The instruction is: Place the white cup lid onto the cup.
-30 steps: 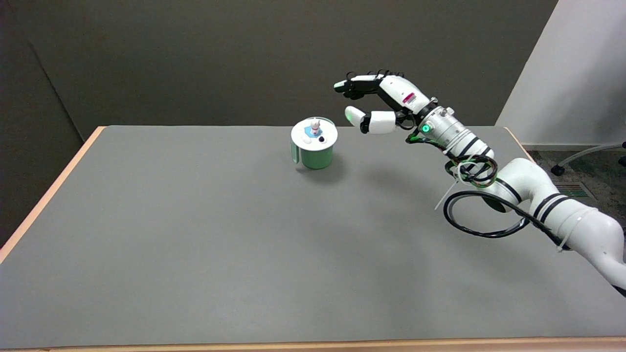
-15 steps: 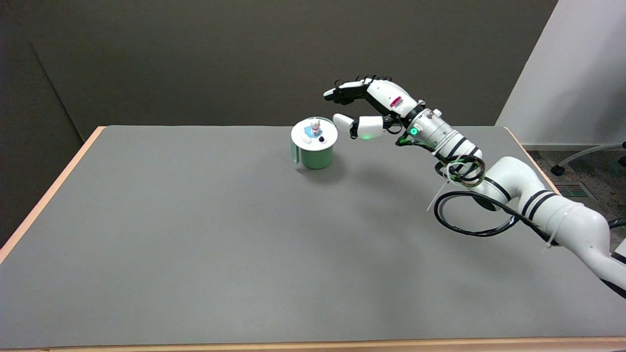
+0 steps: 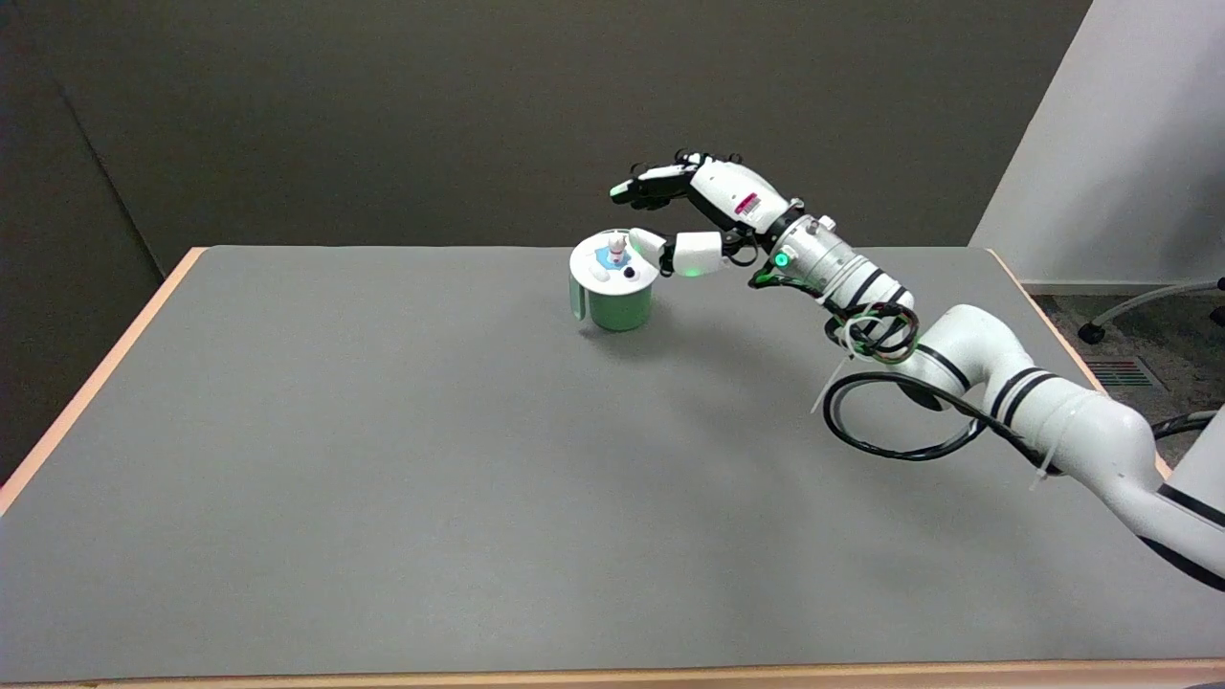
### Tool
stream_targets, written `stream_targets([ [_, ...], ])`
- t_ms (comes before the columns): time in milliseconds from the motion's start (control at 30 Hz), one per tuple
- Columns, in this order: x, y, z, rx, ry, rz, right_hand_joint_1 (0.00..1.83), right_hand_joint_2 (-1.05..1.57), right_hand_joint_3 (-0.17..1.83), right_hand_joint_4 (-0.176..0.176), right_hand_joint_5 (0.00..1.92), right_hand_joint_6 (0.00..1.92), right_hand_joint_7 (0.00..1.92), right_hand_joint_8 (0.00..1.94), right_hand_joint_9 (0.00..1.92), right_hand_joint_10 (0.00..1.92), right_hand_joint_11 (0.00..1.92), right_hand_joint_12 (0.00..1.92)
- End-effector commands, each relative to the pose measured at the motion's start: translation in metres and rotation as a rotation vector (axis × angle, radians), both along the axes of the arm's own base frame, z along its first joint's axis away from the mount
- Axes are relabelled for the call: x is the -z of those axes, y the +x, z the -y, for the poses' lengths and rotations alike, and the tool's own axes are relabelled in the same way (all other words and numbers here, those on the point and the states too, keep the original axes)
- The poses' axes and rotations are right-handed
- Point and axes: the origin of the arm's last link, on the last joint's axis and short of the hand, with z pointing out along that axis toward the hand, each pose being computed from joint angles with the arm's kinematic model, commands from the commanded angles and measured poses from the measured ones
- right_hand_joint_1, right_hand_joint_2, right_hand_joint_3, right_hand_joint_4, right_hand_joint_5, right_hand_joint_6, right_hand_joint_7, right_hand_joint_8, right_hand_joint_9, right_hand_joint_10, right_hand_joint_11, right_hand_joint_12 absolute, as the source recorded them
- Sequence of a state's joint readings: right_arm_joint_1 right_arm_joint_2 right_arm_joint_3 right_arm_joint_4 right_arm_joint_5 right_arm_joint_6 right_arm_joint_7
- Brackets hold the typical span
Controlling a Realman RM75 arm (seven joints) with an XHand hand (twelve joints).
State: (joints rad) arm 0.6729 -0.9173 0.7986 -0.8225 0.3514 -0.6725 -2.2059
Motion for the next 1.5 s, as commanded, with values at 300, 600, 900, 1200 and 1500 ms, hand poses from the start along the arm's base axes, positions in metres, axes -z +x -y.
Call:
stream_targets([
  [300, 0.016, -0.013, 0.023, 0.024, -0.076, -0.062, 0.51, 0.86, 0.72, 0.111, 0.63, 0.2, 0.73, 0.2, 0.7, 0.27, 0.25, 0.99],
  [600, 0.015, -0.02, 0.029, 0.047, -0.104, -0.043, 0.53, 0.88, 0.71, 0.11, 0.63, 0.2, 0.73, 0.2, 0.71, 0.27, 0.24, 1.0],
  [900, 0.014, -0.026, 0.031, 0.064, -0.12, -0.038, 0.57, 0.89, 0.71, 0.114, 0.64, 0.2, 0.72, 0.2, 0.71, 0.27, 0.22, 1.01],
  [1200, 0.025, -0.03, 0.034, 0.074, -0.113, -0.02, 0.58, 0.9, 0.71, 0.112, 0.65, 0.2, 0.72, 0.2, 0.7, 0.27, 0.2, 1.02],
  [1500, 0.027, -0.033, 0.038, 0.085, -0.122, -0.025, 0.6, 0.9, 0.7, 0.114, 0.66, 0.21, 0.74, 0.2, 0.7, 0.27, 0.18, 1.03],
])
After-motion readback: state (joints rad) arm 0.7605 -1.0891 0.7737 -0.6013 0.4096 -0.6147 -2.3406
